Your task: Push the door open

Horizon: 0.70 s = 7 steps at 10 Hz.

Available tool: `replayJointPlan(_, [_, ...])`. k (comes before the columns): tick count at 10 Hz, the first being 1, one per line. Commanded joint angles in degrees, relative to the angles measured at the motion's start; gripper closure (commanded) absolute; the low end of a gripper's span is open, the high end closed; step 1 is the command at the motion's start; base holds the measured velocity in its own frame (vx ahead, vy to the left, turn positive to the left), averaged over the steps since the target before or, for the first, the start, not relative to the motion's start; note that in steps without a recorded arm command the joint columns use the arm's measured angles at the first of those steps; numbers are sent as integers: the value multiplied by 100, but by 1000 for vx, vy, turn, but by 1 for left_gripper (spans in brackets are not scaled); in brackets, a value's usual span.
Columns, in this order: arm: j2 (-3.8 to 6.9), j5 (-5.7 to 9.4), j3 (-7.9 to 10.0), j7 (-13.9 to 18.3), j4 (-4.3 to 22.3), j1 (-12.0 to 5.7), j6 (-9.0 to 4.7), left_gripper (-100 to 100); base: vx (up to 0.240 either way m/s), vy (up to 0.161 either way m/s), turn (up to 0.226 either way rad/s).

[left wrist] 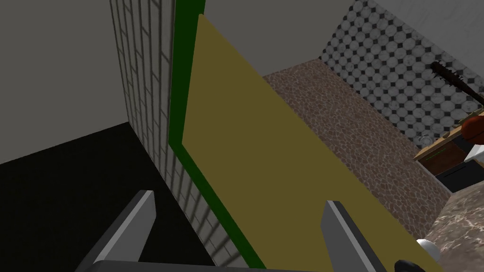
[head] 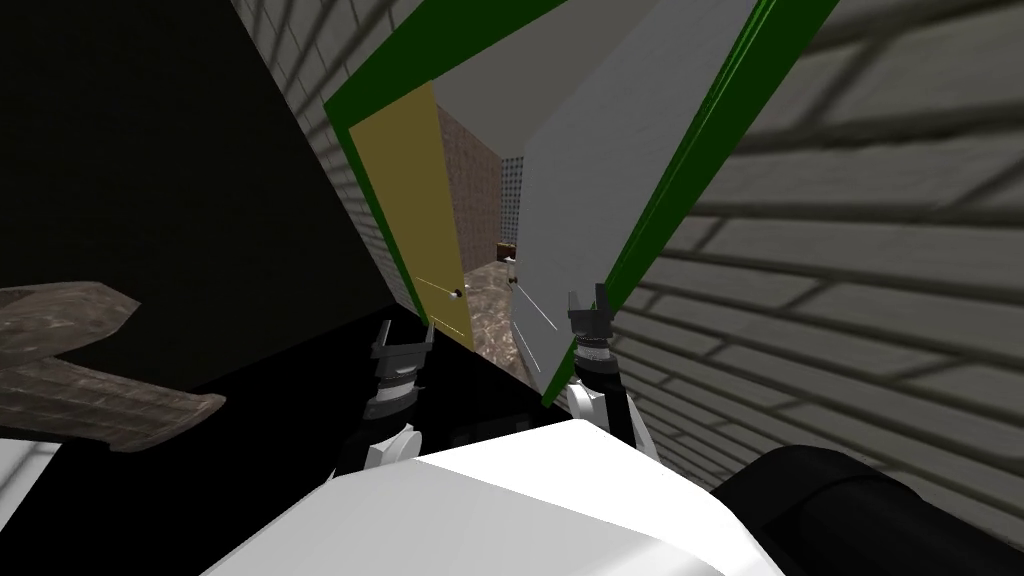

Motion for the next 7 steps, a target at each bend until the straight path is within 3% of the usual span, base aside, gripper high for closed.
replayJointPlan(1, [41, 90, -116, 135, 172, -33, -85, -100, 85, 70, -105])
replayJointPlan(6, [229, 415, -426, 575, 621, -103, -291, -100, 82, 73, -107])
replayJointPlan(7, [306, 546, -552, 753, 803, -131, -375, -100, 94, 114, -166])
